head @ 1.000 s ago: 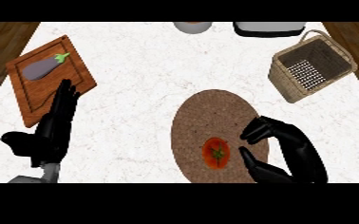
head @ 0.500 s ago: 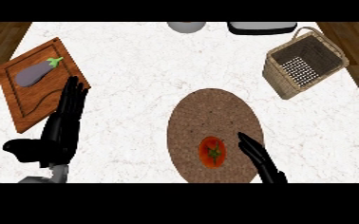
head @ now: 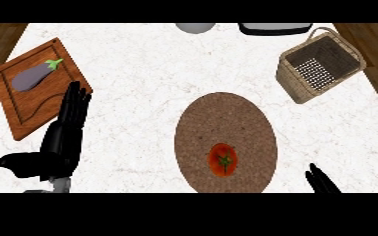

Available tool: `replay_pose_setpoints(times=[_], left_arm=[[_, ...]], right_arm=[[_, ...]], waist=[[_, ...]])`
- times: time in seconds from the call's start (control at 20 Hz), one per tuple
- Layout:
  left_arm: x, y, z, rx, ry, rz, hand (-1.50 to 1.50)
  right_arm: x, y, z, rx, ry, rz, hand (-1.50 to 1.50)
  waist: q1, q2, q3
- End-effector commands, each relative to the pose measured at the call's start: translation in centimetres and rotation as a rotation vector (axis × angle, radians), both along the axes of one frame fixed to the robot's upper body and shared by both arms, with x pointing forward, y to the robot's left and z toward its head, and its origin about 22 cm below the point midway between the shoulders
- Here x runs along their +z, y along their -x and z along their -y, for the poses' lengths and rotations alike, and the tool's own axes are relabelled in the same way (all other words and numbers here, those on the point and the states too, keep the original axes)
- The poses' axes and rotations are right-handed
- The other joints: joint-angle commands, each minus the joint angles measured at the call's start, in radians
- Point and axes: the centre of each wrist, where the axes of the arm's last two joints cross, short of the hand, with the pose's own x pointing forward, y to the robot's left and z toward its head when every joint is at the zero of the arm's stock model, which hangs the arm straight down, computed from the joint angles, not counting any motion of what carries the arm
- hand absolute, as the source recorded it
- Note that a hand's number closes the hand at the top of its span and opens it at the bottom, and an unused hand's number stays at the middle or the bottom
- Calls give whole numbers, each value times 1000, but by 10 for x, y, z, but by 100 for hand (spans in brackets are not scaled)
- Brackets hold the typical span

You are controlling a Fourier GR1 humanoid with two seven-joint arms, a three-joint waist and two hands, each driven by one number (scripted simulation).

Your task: Pick the tomato from the placemat and place it in the basket

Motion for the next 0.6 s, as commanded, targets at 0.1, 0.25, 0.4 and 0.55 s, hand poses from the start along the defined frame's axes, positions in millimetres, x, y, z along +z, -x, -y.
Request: replay_pose_setpoints(times=[0.1,0.25,0.4,0.55], left_arm=[[4,-2,8,-35,6,3,0],[4,-3,12,-53,9,2,0],[4,-7,14,-47,8,17,0],[6,-7,20,-65,-6,19,0]], right_arm=[[71,26,-6,48,96,-183,-150],[98,31,-17,20,117,-236,-150],[107,26,-28,-20,110,-241,-150],[103,19,-32,-76,193,-296,-150]], waist=[[35,10,3],[52,12,6],[62,10,8],[59,8,8]])
